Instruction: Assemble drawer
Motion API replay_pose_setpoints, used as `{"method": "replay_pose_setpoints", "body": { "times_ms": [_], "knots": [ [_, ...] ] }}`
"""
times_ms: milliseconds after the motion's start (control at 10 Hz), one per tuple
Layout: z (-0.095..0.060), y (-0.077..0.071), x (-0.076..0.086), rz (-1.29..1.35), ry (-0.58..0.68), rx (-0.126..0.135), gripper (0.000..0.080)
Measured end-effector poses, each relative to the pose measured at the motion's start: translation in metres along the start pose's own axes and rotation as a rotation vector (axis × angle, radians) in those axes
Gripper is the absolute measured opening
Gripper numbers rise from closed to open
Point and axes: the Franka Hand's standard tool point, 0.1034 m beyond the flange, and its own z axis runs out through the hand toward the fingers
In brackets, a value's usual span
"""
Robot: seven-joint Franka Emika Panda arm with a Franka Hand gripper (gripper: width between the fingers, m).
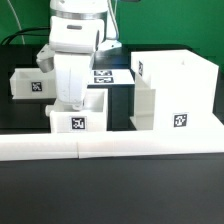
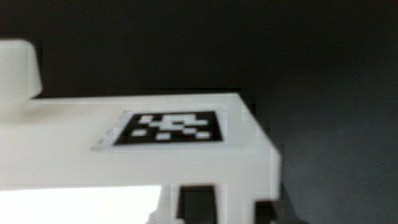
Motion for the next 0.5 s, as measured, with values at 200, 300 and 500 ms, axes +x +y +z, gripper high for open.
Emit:
{"method": "replay_pose_setpoints", "body": {
  "times_ms": [200,300,500],
  "knots": [
    [0.0005,0.0015,-0.0004,0.003,0.001,-0.020,0.0041],
    [0.0016,0.0000,-0.0006,0.001,0.001,-0.015,0.0041],
    [0.0026,-0.0005,0.0040,-0.027,-0.006,-0.014,0.0041]
  ]
}}
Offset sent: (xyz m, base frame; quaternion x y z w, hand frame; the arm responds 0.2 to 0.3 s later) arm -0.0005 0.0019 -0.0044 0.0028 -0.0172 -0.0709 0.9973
